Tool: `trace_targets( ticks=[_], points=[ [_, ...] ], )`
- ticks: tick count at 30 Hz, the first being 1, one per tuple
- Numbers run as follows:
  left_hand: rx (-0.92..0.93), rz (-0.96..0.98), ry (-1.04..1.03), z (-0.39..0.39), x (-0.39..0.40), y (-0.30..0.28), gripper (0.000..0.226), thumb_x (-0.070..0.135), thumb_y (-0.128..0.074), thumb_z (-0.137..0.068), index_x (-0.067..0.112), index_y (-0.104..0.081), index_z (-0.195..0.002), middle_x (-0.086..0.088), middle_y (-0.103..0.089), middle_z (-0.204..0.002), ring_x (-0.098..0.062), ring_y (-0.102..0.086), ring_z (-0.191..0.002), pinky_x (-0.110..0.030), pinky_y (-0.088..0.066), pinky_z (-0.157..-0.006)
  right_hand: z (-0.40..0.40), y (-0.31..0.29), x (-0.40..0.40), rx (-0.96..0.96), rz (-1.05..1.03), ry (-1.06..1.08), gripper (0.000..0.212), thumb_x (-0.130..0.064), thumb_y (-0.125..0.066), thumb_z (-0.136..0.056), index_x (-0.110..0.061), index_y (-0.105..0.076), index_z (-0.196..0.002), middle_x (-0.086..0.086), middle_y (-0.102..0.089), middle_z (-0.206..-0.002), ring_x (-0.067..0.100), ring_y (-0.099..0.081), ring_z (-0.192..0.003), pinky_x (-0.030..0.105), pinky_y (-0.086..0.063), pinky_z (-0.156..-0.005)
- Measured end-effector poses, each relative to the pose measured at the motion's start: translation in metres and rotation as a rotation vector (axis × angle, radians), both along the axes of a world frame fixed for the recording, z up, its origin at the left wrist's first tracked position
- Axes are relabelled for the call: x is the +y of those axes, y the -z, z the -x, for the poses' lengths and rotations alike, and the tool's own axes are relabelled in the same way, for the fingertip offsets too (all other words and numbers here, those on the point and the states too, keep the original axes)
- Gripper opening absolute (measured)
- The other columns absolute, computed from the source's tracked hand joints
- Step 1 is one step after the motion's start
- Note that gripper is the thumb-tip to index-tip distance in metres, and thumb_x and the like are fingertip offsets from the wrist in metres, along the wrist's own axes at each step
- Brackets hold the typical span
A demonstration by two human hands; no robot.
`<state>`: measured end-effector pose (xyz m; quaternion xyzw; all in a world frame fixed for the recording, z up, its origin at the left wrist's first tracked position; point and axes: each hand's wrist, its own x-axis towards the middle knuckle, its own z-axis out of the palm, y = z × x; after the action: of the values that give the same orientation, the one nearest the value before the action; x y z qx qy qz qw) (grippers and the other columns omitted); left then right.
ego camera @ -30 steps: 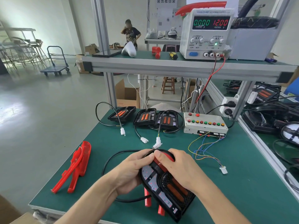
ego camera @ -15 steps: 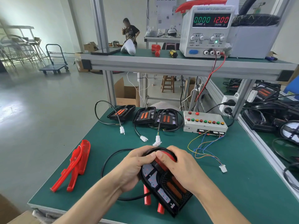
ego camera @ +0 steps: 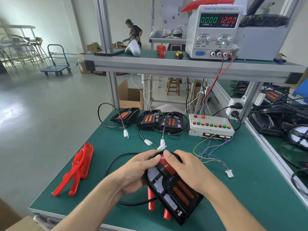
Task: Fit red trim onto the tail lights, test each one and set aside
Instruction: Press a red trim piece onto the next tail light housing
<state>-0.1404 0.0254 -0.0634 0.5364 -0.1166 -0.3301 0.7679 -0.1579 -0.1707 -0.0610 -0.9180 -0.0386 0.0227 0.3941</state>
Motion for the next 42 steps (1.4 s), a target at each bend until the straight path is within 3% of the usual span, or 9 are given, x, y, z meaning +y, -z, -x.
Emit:
trace_targets(
  ticks=[6, 16, 22, 27, 38, 42],
  points=[
    [-0.045, 0.034, 0.074, -0.002, 0.012, 0.005, 0.042, 0.021, -0.06, -0.099, 0.007, -0.057, -0.139, -0.021, -0.06, -0.133, -0.032, -0.059, -0.118, -0.039, -0.052, -0.099, 0.001, -0.005, -0.018, 0.093, -0.128, -0.222, 0.043, -0.07, -0.059, -0.084, -0.037, -0.064, -0.11, -0.017, -0.073, -0.104, 0.001, -0.069, -0.095, 0.035, -0.055, -0.091],
    [-0.173, -0.017, -0.054, -0.001, 0.009, 0.011, 0.04, 0.014, -0.068, -0.092, 0.004, -0.061, -0.13, -0.021, -0.067, -0.123, -0.031, -0.064, -0.112, -0.04, -0.053, -0.099, 0.007, 0.007, -0.004, -0.188, -0.083, -0.148, 0.044, -0.075, -0.054, -0.089, -0.036, -0.068, -0.102, -0.023, -0.07, -0.09, 0.0, -0.064, -0.082, 0.013, -0.043, -0.069],
    [-0.099, -0.039, -0.058, -0.003, 0.009, 0.008, 0.043, 0.016, -0.07, -0.09, -0.001, -0.062, -0.128, -0.032, -0.062, -0.129, -0.035, -0.065, -0.107, -0.04, -0.056, -0.093, 0.007, 0.005, -0.013, -0.027, -0.069, -0.178, 0.046, -0.074, -0.058, -0.085, -0.037, -0.067, -0.11, -0.02, -0.073, -0.097, -0.002, -0.068, -0.088, 0.025, -0.055, -0.081],
    [-0.118, -0.069, -0.127, -0.004, 0.004, 0.008, 0.047, 0.015, -0.076, -0.084, -0.002, -0.062, -0.125, -0.029, -0.067, -0.118, -0.034, -0.066, -0.1, -0.04, -0.057, -0.09, 0.01, 0.007, -0.014, -0.077, -0.118, -0.139, 0.038, -0.067, -0.065, -0.085, -0.032, -0.072, -0.097, -0.006, -0.075, -0.084, 0.016, -0.069, -0.076, 0.043, -0.057, -0.076],
    [-0.154, -0.087, -0.127, -0.009, 0.006, 0.008, 0.043, 0.012, -0.076, -0.083, -0.003, -0.064, -0.121, -0.023, -0.07, -0.111, -0.032, -0.068, -0.096, -0.037, -0.058, -0.085, 0.014, 0.013, -0.008, -0.07, -0.204, -0.104, 0.028, -0.061, -0.069, -0.088, -0.038, -0.073, -0.105, -0.014, -0.077, -0.087, 0.005, -0.071, -0.078, 0.034, -0.059, -0.079],
    [-0.098, -0.102, -0.135, -0.007, 0.007, 0.013, 0.048, 0.018, -0.075, -0.084, -0.005, -0.062, -0.124, -0.03, -0.067, -0.121, -0.038, -0.065, -0.104, -0.049, -0.053, -0.099, 0.016, 0.006, -0.017, 0.095, -0.234, -0.177, 0.029, -0.063, -0.062, -0.09, -0.04, -0.071, -0.106, -0.013, -0.077, -0.094, 0.005, -0.073, -0.086, 0.03, -0.058, -0.082]
  ],
)
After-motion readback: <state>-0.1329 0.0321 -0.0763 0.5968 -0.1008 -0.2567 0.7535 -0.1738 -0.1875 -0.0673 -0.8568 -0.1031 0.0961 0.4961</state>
